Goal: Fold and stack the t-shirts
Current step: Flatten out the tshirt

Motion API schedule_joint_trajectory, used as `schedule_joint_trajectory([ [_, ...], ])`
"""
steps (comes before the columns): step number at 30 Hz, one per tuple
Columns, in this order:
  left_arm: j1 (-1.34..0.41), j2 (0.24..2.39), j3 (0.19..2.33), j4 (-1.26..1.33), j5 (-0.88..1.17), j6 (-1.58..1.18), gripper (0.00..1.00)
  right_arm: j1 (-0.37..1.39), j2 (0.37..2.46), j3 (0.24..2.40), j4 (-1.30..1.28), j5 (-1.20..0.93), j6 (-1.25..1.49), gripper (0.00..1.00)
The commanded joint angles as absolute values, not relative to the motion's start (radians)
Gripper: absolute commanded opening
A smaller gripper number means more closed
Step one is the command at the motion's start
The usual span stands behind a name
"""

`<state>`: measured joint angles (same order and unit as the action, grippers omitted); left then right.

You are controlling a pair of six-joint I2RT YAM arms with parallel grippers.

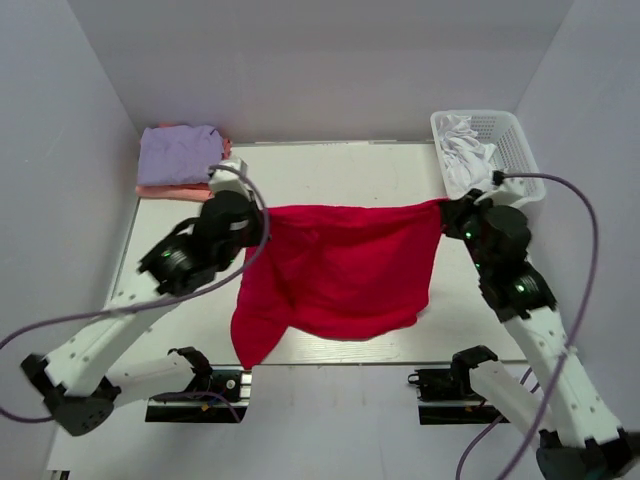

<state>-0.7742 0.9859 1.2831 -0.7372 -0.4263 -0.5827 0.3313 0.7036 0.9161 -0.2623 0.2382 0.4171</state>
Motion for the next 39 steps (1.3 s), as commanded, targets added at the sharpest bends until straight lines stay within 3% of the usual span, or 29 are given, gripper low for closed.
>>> schedule_joint_trajectory([
  [1, -0.769, 1.050, 1.249, -0.750, -0.655, -0.686, 0.00, 0.325, 0.773, 0.879, -0.057, 0.324, 0.399, 0.00],
  [13, -0.657, 1.439, 1.384, -0.632, -0.719, -0.677, 0.00, 0.311, 1.196, 0.991, 0.074, 0.445, 0.342, 0.00],
  [18, -0.546, 1.567, 1.425, -0.528, -0.602, -0.582, 0.00, 0.299, 1.370, 1.081, 0.100, 0.437, 0.351, 0.00],
  [32, -0.374, 2.127, 1.787, -0.440, -0.399, -0.439, 0.00, 0.267, 1.887, 1.414, 0.104, 0.373, 0.371, 0.00],
  [33, -0.374, 2.153, 1.845, -0.440, -0.399, -0.439, 0.07, 0.265, 1.961, 1.492, 0.103, 0.373, 0.370, 0.00],
  [34, -0.350, 2.186, 1.888, -0.452, -0.390, -0.439, 0.23, 0.264, 1.989, 1.520, 0.109, 0.374, 0.368, 0.00],
  [35, -0.350, 2.219, 1.935, -0.471, -0.390, -0.439, 0.46, 0.259, 2.043, 1.579, 0.113, 0.377, 0.354, 0.01],
  [36, -0.336, 2.294, 2.054, -0.516, -0.390, -0.439, 0.99, 0.256, 2.101, 1.653, 0.110, 0.374, 0.347, 0.04],
  [37, -0.321, 2.331, 2.122, -0.547, -0.352, -0.428, 1.00, 0.253, 2.126, 1.733, 0.095, 0.379, 0.321, 0.29],
  [39, -0.311, 2.415, 2.293, -0.624, -0.322, -0.428, 1.00, 0.255, 2.222, 1.840, 0.045, 0.377, 0.308, 0.70],
])
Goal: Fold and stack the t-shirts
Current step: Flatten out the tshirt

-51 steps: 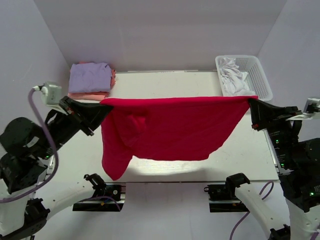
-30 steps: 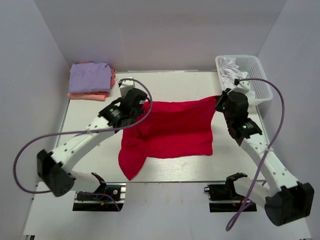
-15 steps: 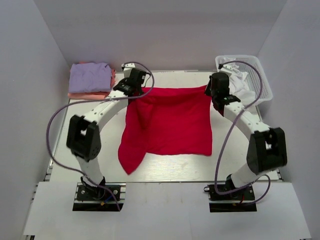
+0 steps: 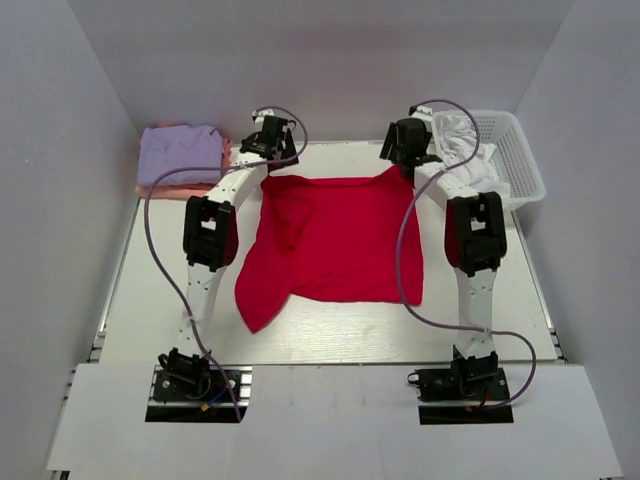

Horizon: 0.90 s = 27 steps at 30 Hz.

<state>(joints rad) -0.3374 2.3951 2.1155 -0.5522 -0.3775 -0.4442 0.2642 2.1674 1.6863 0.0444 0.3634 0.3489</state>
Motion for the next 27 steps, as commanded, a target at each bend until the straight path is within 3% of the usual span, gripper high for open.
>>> schedule_joint_trajectory([
  [1, -0.311, 2.425, 2.325, -0.635, -0.313, -0.414, 1.00, 0.252, 2.241, 1.900, 0.017, 0.371, 0.299, 0.74],
  [4, -0.311, 2.351, 2.295, -0.660, -0.302, -0.414, 1.00, 0.258, 2.165, 1.858, -0.115, 0.296, 0.282, 0.90],
  [9, -0.336, 2.071, 1.915, -0.624, -0.337, -0.414, 1.00, 0.274, 1.870, 1.501, -0.023, 0.140, 0.284, 0.90],
  [15, -0.365, 1.786, 1.528, -0.649, -0.226, -0.436, 1.00, 0.310, 1.559, 1.132, -0.089, 0.080, 0.336, 0.90],
  [17, -0.377, 1.697, 1.386, -0.649, -0.192, -0.448, 1.00, 0.322, 1.468, 0.986, -0.069, -0.027, 0.362, 0.90],
  [20, -0.414, 1.586, 1.223, -0.609, -0.071, -0.483, 1.00, 0.336, 1.401, 0.855, -0.032, -0.191, 0.383, 0.90],
  [27, -0.463, 1.460, 0.928, -0.397, 0.066, -0.557, 1.00, 0.351, 1.341, 0.675, -0.015, -0.221, 0.439, 0.90],
])
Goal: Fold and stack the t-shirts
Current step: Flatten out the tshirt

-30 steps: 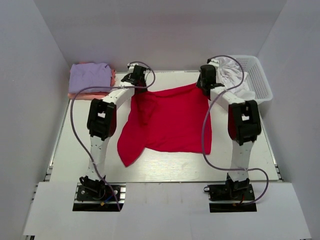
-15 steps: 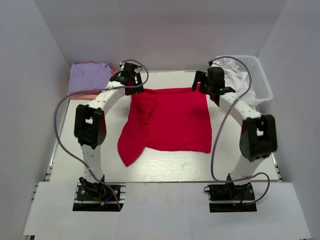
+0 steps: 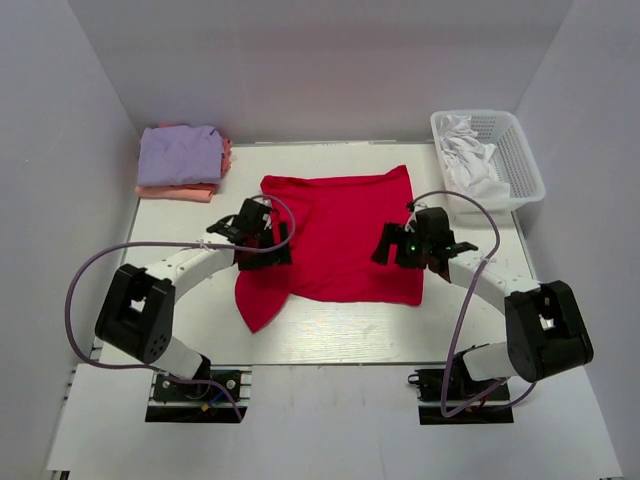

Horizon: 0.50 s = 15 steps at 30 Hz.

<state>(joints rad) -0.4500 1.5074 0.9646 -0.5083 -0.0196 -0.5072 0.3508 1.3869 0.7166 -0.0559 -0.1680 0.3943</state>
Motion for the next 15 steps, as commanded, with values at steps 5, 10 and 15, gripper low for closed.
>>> schedule_joint_trajectory([
  [5, -0.486, 1.451, 0.786, -0.321, 0.081, -0.604, 1.00, 0.354, 1.330, 0.560, 0.058, -0.262, 0.482, 0.90],
  [10, -0.506, 1.431, 0.684, -0.311, 0.060, -0.647, 1.00, 0.348, 1.290, 0.493, 0.002, -0.154, 0.528, 0.90],
  [15, -0.578, 1.411, 0.591, -0.311, 0.132, -0.704, 0.97, 0.351, 1.192, 0.385, -0.081, -0.127, 0.590, 0.90],
])
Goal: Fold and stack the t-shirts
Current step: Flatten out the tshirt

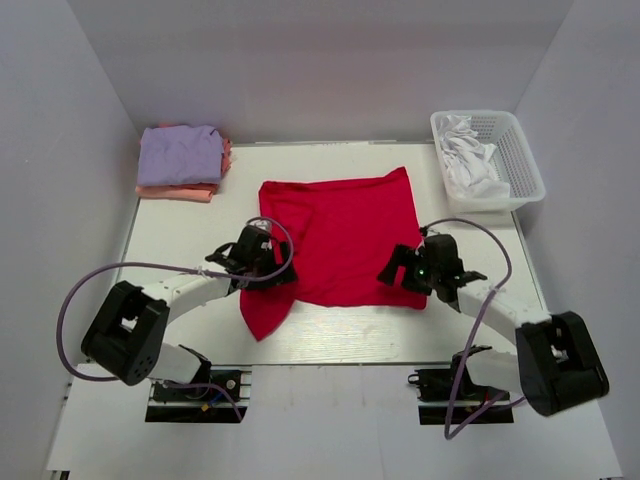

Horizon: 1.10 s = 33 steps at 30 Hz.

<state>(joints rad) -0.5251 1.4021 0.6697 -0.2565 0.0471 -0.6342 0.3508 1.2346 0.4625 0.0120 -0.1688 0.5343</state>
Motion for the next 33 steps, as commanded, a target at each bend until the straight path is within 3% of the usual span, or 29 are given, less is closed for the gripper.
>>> schedule_joint_trajectory([
  [1, -0.593, 1.411, 0.580, -0.311, 0.146, -0.715, 0.97, 0.351, 1.127, 0.373, -0.090, -0.123, 0.603, 0.90],
  [7, -0.733, 1.411, 0.661, -0.478, 0.066, -0.762, 0.95, 0.348, 0.939, 0.371, -0.213, -0.006, 0.581, 0.90],
  [14, -0.775, 1.503, 1.157, -0.908, -0.448, -0.827, 0.99, 0.353, 0.985, 0.445, -0.253, 0.048, 0.542, 0.90],
  [23, -0.805, 1.893, 1.524, -0.986, -0.492, -0.746, 0.94, 0.350, 1.060, 0.456, -0.235, 0.078, 0.512, 0.90],
  [30, -0.805, 1.960, 1.545, -0.956, -0.488, -0.746, 0.90, 0.348, 1.115, 0.477, -0.206, 0.009, 0.497, 0.90],
  [33, -0.793, 1.980, 1.545, -0.956, -0.508, -0.746, 0.82, 0.348, 1.129, 0.477, -0.202, 0.008, 0.492, 0.90],
])
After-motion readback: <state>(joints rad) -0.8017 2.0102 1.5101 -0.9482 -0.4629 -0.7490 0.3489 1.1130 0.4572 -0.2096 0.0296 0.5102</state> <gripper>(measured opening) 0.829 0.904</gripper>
